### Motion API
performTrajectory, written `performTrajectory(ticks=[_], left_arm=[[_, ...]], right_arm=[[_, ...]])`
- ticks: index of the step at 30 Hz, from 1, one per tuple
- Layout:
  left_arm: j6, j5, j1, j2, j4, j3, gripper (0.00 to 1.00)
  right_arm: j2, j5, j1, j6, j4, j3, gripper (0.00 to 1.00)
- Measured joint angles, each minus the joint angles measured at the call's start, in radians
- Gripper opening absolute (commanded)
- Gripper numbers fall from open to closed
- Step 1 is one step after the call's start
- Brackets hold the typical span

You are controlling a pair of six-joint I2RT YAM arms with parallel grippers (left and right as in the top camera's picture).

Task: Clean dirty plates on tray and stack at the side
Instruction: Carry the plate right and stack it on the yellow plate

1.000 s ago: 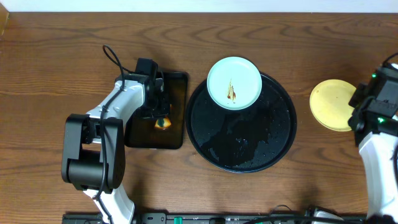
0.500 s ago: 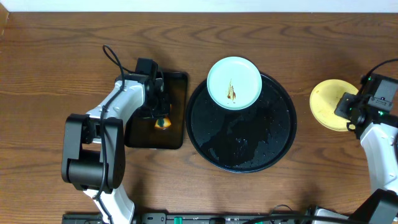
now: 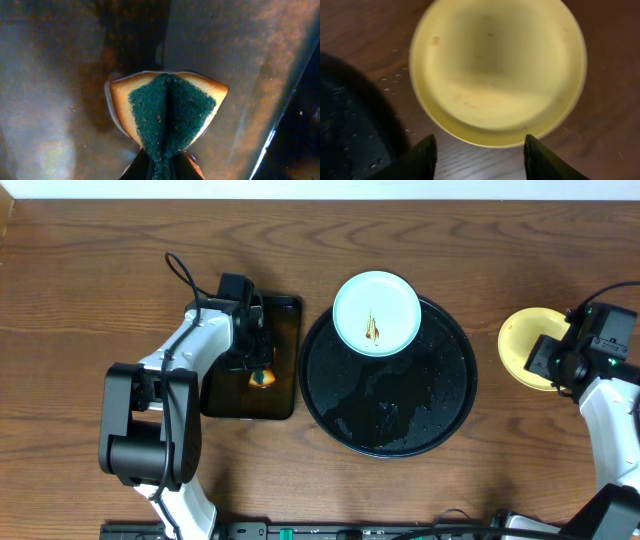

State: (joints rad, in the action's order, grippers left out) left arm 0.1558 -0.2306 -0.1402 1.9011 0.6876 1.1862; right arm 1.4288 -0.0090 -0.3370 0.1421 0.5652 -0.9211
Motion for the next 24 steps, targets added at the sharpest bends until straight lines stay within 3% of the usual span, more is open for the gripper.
performTrajectory(ticks=[6,18,24], left_arm=[[0.000,0.000,0.000,0.000,0.000,0.000,0.08],[0.000,0.000,0.000,0.000,0.000,0.000,0.08],[0.000,0.000,0.000,0.000,0.000,0.000,0.08]], right_arm=[[0.000,0.177,-0.019,0.091,0.004,0.000,0.53],[0.000,0.293,-0.285,0.136,-0.075,-0.005,0.51],[0.010,0.290,-0.381,0.136,-0.106,-0.032,0.63]])
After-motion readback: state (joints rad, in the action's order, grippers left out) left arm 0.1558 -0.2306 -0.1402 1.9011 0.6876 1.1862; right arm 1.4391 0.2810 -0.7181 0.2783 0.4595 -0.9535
